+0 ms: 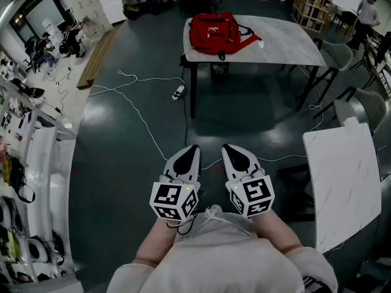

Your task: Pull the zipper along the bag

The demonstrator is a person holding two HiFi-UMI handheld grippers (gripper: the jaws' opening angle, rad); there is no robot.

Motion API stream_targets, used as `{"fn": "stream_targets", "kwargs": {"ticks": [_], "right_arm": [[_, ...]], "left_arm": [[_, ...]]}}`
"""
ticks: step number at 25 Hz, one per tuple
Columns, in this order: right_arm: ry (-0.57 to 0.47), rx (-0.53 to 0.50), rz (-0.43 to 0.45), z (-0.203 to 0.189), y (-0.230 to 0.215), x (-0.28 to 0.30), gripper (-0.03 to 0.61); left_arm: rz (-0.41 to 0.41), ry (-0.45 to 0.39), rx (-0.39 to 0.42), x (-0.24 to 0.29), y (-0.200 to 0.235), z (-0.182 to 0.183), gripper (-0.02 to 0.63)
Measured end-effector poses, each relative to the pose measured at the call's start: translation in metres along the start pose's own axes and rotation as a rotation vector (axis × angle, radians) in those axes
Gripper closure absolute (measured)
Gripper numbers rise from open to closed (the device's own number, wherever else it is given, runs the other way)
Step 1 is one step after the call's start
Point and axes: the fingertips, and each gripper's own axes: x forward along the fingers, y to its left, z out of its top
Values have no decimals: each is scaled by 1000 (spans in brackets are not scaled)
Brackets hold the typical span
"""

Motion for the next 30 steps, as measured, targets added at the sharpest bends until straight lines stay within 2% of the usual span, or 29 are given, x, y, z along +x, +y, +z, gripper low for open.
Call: {"fn": "stream_targets", "kwargs": {"ticks": [7,12,17,25,30], "right_arm": [[11,12,-2,-6,1,1,552],[36,120,42,-13,4,4,552],[42,98,6,-14,1,13,552],[86,105,-25,-22,2,54,551],[105,112,-62,-18,3,102,551]], "left_arm": [[-9,20,1,3,0,-7,594],[-19,24,-11,5,0,-9,594],[-25,31,-12,7,5,-10,594],[-20,60,-40,22,47,-10,594],[-44,67,-54,46,95,2,594]]}}
